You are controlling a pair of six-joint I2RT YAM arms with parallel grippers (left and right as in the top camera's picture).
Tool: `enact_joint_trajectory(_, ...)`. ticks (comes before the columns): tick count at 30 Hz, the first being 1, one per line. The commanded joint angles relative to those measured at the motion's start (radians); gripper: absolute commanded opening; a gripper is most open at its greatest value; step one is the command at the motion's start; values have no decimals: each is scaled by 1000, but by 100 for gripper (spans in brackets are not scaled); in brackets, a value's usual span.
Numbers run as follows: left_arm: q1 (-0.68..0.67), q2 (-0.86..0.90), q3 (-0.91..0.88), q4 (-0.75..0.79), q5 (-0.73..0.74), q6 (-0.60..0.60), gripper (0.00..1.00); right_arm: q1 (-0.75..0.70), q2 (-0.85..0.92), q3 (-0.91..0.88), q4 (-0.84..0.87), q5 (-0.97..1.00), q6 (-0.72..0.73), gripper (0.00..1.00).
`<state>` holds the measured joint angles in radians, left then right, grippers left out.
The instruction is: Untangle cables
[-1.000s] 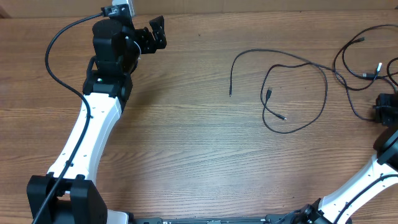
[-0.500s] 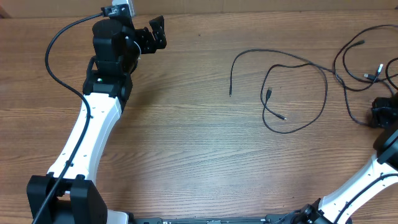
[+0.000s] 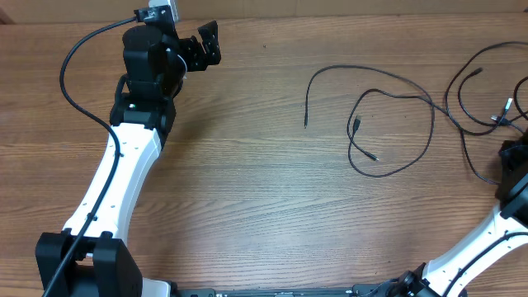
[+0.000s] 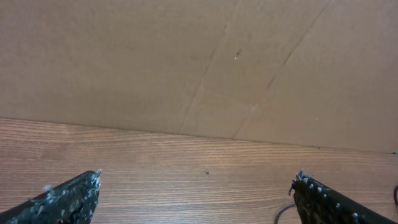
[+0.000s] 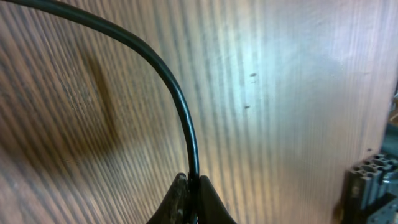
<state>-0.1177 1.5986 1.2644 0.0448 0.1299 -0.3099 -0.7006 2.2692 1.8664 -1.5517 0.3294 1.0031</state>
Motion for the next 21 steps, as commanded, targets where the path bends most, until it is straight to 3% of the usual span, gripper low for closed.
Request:
enact_joint_trajectory(1, 2, -2, 8, 3, -6, 22, 99, -1, -132, 21, -15, 67, 23, 4)
enact_joint_trajectory(21, 2, -2, 8, 4, -62, 27, 99, -1, -476, 21, -98, 143, 37, 4)
